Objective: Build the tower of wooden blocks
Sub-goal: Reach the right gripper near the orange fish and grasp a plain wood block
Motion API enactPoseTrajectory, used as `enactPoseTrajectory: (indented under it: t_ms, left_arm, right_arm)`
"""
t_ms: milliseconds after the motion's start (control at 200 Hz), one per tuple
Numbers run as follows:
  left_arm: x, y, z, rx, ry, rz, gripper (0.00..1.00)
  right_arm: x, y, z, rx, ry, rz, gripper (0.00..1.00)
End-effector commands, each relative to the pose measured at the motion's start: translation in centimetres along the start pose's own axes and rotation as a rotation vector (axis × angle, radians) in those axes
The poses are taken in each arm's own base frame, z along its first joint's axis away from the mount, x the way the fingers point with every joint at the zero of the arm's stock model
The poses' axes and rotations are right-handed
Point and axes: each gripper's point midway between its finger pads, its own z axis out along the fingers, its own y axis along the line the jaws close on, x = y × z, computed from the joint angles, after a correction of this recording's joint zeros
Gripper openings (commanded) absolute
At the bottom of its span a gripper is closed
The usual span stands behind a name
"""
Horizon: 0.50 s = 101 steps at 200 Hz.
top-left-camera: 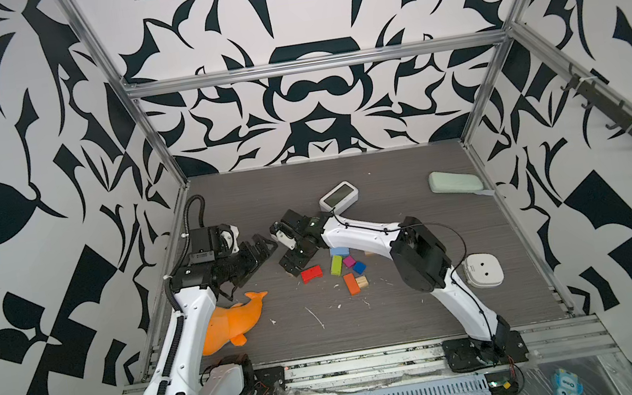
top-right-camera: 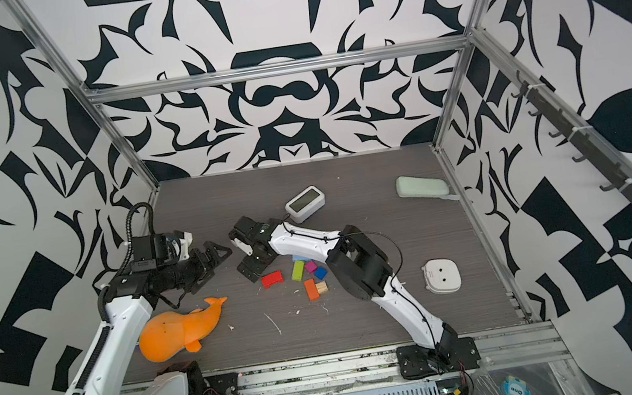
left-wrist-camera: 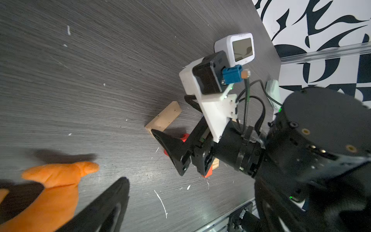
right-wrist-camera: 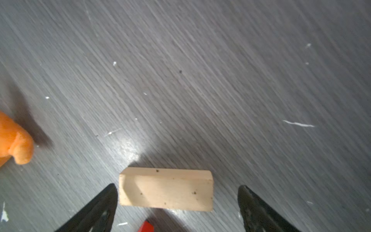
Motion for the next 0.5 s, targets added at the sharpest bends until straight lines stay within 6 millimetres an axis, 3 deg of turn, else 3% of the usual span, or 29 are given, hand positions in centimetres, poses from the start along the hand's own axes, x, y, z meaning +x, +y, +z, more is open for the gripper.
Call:
enactPoseTrajectory:
  t_ms: [0, 500]
  left_arm:
    - [0.6, 0.2, -0.2, 0.001, 0.021, -0.003, 1.0]
    - [0.9, 0.4, -0.1, -0.001, 0.025, 0.001, 1.0]
  right_arm:
    - [-1.2, 1.0, -1.3, -0.003, -0.022, -0.039, 0.97]
    - [-0.2, 0.6, 0.1, 0.062, 0.018, -0.043, 0.93]
